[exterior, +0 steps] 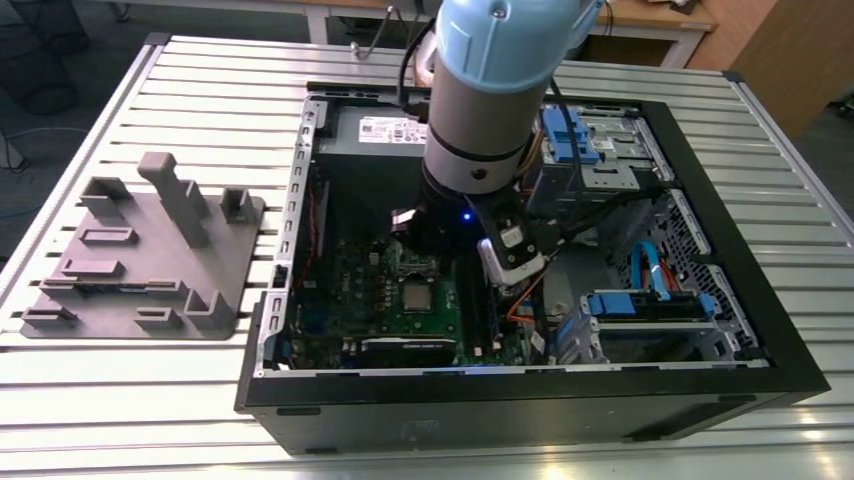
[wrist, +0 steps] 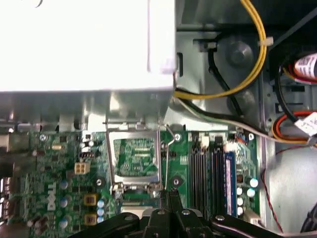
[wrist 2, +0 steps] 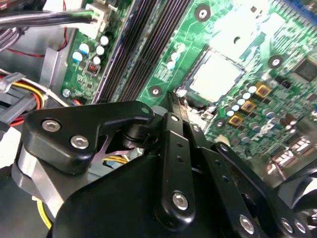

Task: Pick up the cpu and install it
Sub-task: 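Close the cpu cover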

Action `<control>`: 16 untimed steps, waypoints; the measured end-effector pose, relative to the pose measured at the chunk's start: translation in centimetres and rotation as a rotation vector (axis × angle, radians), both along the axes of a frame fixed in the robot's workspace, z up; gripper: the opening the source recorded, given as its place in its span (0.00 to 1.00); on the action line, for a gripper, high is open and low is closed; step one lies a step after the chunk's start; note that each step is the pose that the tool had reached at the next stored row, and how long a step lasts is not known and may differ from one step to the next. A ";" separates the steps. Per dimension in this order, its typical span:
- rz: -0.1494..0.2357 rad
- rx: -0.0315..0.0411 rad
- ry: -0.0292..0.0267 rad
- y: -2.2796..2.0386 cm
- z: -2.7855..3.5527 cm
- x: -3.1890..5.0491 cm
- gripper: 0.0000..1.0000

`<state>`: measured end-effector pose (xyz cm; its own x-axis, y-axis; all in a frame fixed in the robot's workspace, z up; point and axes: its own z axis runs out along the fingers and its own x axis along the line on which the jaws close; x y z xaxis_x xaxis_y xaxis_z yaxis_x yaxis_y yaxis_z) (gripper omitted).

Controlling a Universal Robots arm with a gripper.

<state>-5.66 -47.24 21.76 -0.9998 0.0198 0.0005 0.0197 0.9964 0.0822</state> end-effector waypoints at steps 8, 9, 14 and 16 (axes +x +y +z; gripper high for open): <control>0.013 0.0003 -0.0001 0.94 -0.51 0.65 0.11; 0.021 0.0002 -0.0001 0.95 -0.56 0.65 0.11; 0.086 0.0001 0.0000 0.95 -0.76 0.65 0.11; 0.114 -0.0002 0.0001 0.95 -0.81 0.64 0.11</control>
<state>-5.01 -46.28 20.95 -0.9956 -0.0940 0.0005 -0.0936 0.9922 0.0820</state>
